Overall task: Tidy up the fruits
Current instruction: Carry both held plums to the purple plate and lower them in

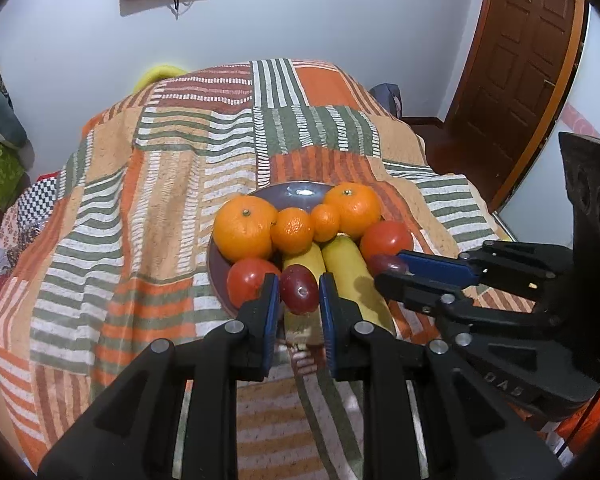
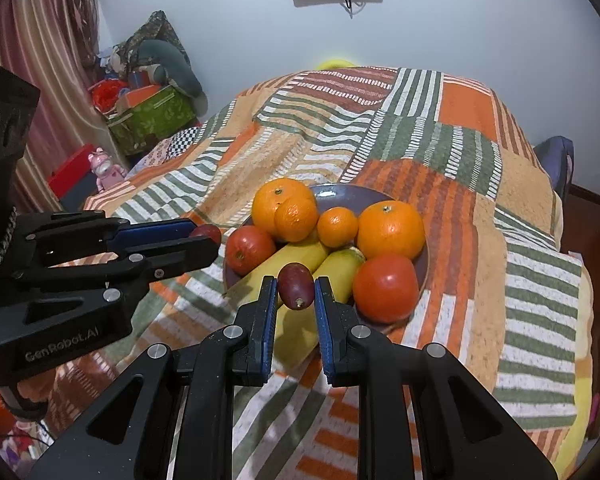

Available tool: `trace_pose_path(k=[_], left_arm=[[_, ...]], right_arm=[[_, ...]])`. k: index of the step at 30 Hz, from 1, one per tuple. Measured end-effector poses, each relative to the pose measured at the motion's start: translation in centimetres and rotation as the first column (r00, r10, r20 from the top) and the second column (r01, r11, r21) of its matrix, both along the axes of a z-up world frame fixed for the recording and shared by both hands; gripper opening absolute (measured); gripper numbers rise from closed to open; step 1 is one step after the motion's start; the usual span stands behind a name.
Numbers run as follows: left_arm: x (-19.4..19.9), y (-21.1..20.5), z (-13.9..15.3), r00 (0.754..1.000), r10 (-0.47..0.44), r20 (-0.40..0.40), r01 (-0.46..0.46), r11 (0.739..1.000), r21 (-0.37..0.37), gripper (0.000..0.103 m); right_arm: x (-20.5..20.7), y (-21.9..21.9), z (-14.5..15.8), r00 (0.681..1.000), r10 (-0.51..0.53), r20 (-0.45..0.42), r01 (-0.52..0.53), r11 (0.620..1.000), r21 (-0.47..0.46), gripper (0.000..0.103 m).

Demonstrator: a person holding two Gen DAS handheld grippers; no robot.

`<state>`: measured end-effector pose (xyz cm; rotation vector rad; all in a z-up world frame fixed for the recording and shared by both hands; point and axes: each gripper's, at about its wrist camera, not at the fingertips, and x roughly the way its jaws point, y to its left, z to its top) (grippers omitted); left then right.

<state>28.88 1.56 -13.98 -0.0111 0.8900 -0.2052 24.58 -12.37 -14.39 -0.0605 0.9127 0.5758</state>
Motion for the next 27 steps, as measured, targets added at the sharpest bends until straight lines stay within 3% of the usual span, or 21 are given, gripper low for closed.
trace_pose_path(k=[15, 20, 27], left_arm=[[3.3, -0.2, -3.1, 0.998, -0.006, -0.064, 0.002, 0.998, -0.055, 0.02], [3.4, 0.3, -3.3, 0.997, 0.009, -0.072, -0.015, 0.996, -0.084, 0.031], [1.9, 1.0, -1.9, 0.999, 0.039, -0.038, -0.041, 0.996, -0.078, 0.031]], right_arm=[[1.6, 0.7, -2.1, 0.999, 0.021, -0.03, -0.022, 0.999, -0.049, 0.018], [1.8, 0.6, -2.3, 0.998, 0.019, -0.055, -0.02, 0.999, -0.03, 0.021], [1.4, 0.2, -1.7, 0.998, 0.006, -0.06, -0.006, 1.0, -0.004, 0.023]])
